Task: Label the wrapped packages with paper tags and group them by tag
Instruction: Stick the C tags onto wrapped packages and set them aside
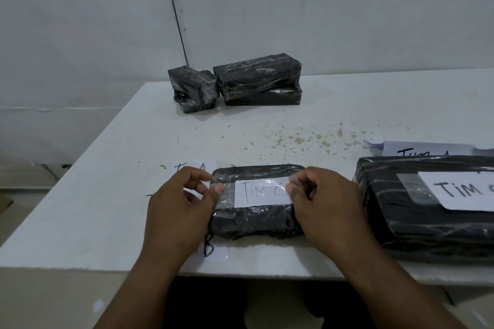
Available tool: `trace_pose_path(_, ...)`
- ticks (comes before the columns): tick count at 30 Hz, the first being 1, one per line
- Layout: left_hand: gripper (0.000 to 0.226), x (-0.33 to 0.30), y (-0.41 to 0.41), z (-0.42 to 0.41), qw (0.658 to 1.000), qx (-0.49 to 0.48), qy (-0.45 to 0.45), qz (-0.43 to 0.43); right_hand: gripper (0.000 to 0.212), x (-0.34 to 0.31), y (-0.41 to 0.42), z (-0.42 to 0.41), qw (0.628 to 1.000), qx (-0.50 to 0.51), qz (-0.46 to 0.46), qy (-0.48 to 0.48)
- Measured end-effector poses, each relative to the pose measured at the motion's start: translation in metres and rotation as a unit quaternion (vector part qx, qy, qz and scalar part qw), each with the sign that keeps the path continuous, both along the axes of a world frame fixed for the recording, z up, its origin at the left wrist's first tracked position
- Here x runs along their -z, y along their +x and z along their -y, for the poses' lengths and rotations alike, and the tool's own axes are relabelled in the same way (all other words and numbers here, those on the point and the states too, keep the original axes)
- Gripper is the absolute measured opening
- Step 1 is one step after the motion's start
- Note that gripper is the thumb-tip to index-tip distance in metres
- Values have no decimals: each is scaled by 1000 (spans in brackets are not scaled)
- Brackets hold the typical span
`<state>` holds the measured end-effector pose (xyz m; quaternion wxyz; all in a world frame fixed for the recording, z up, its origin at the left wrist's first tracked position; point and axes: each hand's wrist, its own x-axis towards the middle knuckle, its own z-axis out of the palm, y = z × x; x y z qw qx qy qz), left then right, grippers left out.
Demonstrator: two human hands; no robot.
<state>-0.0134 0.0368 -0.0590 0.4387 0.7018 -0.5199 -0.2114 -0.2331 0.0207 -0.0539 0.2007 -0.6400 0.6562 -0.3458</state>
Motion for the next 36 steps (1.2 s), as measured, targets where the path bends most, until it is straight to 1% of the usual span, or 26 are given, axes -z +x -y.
trace_pose_path(2,9,1,1,2,1000,-5,7,-11,11,1,0,0,1000,0,-1,-1)
trace_pose_path(4,15,1,2,3,1000,-17,-6,-6,11,1,0,0,1000,1,-1,-2)
trace_pose_path(5,18,-1,2,2,999,-21,-23,13,11,1,0,0,1000,1,-1,-4)
trace_pose_path(7,19,-4,1,-2,994,-10,-71,78,11,2,1,-1,1000,0,-2,-13)
trace_pose_path(8,20,-4,0,-4,989,13,-92,118,11,2,2,-1,1000,-1,-4,-17)
trace_pose_path(10,25,-2,-6,-8,969,95,-110,199,11,1,2,-2,1000,-4,-14,-21)
trace_pose_path(12,39,5,-12,-10,945,180,-68,264,8,1,3,-3,999,-8,-21,-25)
trace_pose_path(14,53,12,-15,-11,932,218,-3,290,6,2,5,-4,999,-9,-39,-36)
trace_pose_path(16,58,14,-16,-11,926,226,33,300,9,5,6,-5,996,-8,-67,-58)
trace_pose_path(19,59,13,-16,-11,926,224,43,302,36,9,8,-7,989,0,-101,-107)
trace_pose_path(20,60,12,-16,-11,926,223,47,303,40,9,8,-8,984,4,-121,-133)
trace_pose_path(23,61,11,-17,-12,921,222,60,316,39,5,10,-12,972,-14,-149,-180)
trace_pose_path(24,61,11,-17,-12,919,223,63,319,38,5,13,-15,971,-29,-155,-178)
trace_pose_path(26,60,11,-17,-12,918,227,67,318,37,10,18,-20,968,-54,-197,-147)
trace_pose_path(28,59,12,-18,-12,916,229,72,323,37,16,21,-23,964,-57,-235,-111)
trace_pose_path(30,62,12,-17,-12,914,228,75,328,43,19,21,-23,966,-42,-240,-83)
trace_pose_path(32,68,12,-17,-12,914,228,73,326,52,21,21,-23,968,-23,-236,-77)
trace_pose_path(36,75,12,-18,-14,916,223,68,327,67,24,19,-25,977,2,-207,-58)
